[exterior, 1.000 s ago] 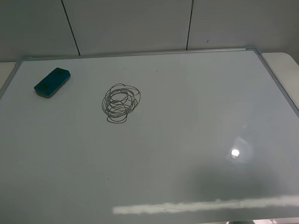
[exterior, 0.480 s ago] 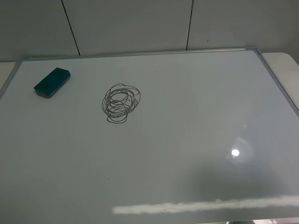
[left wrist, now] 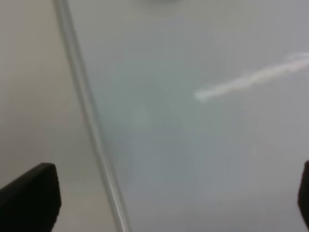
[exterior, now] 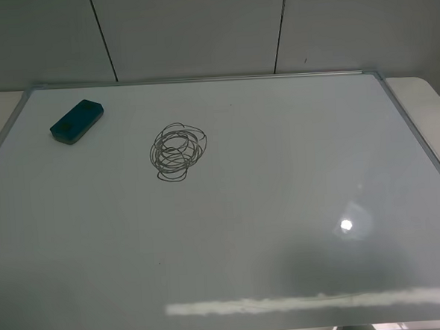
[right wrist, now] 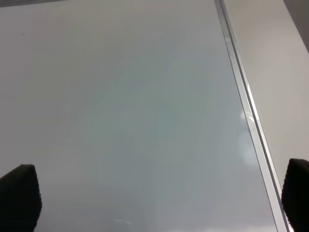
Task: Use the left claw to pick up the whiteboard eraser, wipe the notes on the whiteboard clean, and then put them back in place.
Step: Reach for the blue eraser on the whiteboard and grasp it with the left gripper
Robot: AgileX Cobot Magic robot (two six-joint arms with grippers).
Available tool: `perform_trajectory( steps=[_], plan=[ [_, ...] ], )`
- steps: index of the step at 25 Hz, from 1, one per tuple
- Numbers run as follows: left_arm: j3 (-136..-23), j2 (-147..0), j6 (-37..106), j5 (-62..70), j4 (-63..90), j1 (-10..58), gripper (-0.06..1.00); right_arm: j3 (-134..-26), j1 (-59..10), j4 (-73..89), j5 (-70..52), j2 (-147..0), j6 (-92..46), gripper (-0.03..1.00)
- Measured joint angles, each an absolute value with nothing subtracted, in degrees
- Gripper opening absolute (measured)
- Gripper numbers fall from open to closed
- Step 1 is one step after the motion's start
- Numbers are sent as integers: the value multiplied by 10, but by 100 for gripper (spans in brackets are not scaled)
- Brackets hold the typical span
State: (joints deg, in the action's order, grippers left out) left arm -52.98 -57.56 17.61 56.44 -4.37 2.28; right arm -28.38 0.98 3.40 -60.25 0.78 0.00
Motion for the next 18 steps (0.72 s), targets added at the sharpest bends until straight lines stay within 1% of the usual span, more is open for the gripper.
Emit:
perform_trajectory(
  steps=[6, 12, 18],
  plan=[
    [-628, -756, 251, 554, -12, 23, 99, -284, 10, 34, -603, 8, 0, 99],
    [-732, -895, 266, 557, -8, 23, 99, -284, 10, 34, -603, 8, 0, 99],
    [-808, -1015, 267, 549, -10, 23, 99, -284, 10, 34, -603, 8, 0, 99]
  ],
)
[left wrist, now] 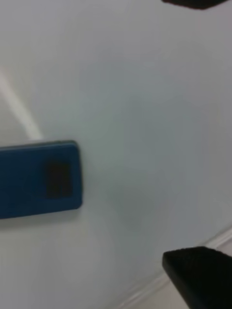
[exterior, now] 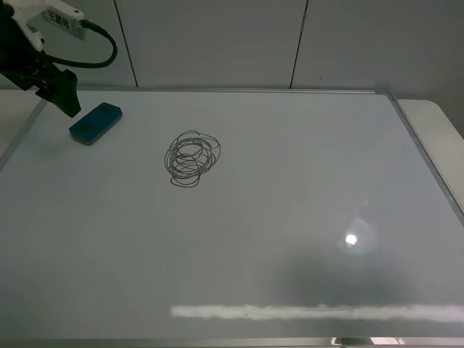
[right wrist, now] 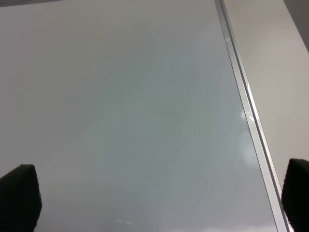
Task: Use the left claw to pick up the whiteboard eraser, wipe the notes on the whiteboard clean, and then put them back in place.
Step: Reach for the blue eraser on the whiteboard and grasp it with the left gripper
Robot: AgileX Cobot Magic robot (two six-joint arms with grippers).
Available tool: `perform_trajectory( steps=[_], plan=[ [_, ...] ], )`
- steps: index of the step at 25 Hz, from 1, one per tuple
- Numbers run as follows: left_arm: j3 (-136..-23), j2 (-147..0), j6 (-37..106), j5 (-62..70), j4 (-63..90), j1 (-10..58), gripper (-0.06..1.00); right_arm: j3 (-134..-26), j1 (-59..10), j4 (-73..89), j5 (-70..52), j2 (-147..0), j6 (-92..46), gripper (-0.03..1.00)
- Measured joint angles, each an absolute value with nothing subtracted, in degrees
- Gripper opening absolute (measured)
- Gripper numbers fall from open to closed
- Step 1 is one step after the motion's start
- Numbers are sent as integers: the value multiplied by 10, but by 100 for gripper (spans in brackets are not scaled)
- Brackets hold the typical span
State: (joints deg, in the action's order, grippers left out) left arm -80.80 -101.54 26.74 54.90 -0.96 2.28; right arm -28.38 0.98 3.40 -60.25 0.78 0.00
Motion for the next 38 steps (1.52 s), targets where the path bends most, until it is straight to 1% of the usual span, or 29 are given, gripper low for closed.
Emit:
perform_trajectory(
  steps=[9, 15, 18, 25, 38],
  plan=[
    [-929, -1147, 268, 530, -25, 23, 99, -284, 10, 34, -603, 8, 0, 99],
    [-1019, -1226, 277, 546, -28, 21, 99, -284, 10, 34, -603, 8, 0, 99],
    [-1047, -1258, 288, 557, -26, 12, 99, -284, 10, 34, -603, 8, 0, 99],
    [-1064, -1292, 326, 561, 12, -28, 99, -284, 10, 34, -603, 8, 0, 99],
    [-1064, -1328, 355, 551, 51, -32, 99, -284, 10, 34, -603, 8, 0, 99]
  ],
)
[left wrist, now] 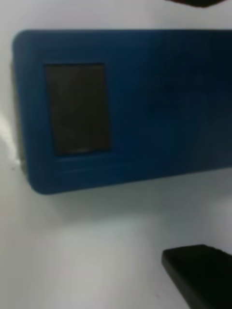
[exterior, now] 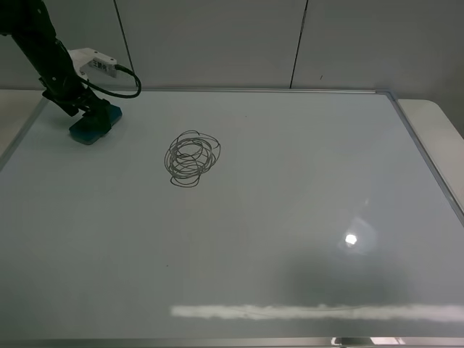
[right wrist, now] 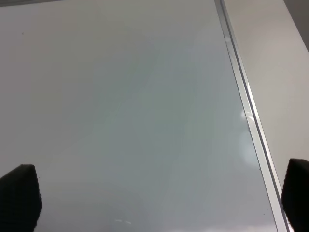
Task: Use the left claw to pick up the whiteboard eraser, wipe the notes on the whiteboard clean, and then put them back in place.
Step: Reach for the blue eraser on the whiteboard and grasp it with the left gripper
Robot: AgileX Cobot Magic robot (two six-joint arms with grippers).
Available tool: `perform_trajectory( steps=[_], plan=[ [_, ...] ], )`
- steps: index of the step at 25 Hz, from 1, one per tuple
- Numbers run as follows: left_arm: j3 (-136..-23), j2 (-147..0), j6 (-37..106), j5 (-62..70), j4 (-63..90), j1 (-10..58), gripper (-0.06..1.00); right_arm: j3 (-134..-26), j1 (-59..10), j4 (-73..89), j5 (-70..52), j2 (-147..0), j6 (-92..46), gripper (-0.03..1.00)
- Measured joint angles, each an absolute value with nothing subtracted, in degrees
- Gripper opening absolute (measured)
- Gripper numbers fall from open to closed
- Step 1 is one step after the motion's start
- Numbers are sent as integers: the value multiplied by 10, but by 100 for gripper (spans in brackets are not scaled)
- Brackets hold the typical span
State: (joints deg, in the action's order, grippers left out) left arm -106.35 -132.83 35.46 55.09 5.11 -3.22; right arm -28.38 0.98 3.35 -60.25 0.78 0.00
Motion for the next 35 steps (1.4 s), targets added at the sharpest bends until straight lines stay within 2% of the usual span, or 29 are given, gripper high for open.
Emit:
perform_trajectory(
  steps=[27, 29, 30, 31, 32, 35],
  plan=[
    [-1064, -1335, 368, 540, 54, -32, 99, -284, 10, 34, -603, 8, 0, 99],
    [-1064, -1335, 368, 540, 56, -32, 89, -284, 10, 34, -603, 8, 0, 99],
    [-1064, -1335, 368, 541, 59, -32, 77, -284, 10, 34, -603, 8, 0, 99],
    [-1064, -1335, 368, 543, 64, -32, 61, -284, 10, 34, -603, 8, 0, 99],
    [-1064, -1335, 370, 547, 70, -32, 54, -284, 10, 34, -603, 8, 0, 99],
    [-1064, -1335, 371, 554, 82, -32, 55, -284, 10, 34, -603, 8, 0, 99]
  ],
)
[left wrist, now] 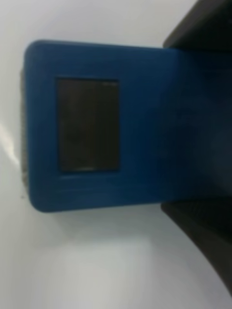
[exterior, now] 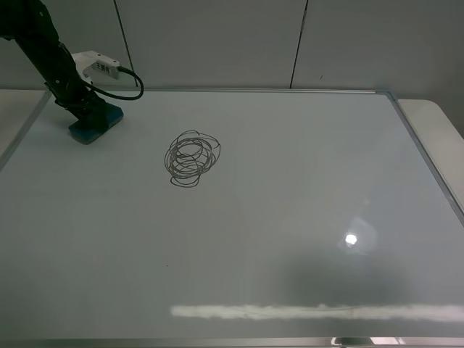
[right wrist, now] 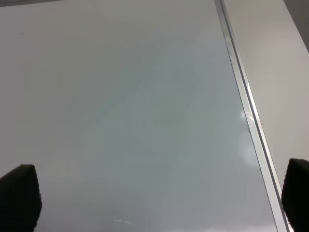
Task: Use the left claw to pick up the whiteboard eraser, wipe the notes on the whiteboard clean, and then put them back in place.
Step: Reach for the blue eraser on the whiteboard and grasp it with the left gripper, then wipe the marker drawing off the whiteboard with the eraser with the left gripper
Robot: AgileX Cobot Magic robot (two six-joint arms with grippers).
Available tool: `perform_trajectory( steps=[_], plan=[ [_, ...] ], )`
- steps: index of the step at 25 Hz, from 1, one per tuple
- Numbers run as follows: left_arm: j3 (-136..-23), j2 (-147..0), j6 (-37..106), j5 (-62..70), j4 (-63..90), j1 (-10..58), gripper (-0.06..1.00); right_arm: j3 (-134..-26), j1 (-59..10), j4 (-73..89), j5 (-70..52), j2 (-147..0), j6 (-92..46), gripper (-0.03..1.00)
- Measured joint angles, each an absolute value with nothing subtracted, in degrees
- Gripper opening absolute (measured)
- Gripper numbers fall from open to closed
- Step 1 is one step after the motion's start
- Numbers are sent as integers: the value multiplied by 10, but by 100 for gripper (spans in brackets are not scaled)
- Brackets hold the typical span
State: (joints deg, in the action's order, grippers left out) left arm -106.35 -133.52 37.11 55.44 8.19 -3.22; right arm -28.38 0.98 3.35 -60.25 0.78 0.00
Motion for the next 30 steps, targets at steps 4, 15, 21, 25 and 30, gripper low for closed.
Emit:
perform_trajectory(
  steps=[4, 15, 21, 25, 30],
  plan=[
    [-1067, -1335, 373, 565, 84, -27, 55, -284, 10, 34, -603, 8, 0, 99],
    [-1113, -1268, 314, 685, 77, 21, 55, -284, 10, 34, -603, 8, 0, 99],
    [-1113, -1216, 281, 688, 22, 128, 55, -284, 10, 34, -603, 7, 0, 99],
    [-1104, -1209, 263, 688, 13, 213, 55, -284, 10, 34, -603, 7, 0, 99],
    [-1051, -1209, 255, 688, 11, 309, 55, -284, 10, 34, -603, 7, 0, 99]
  ],
)
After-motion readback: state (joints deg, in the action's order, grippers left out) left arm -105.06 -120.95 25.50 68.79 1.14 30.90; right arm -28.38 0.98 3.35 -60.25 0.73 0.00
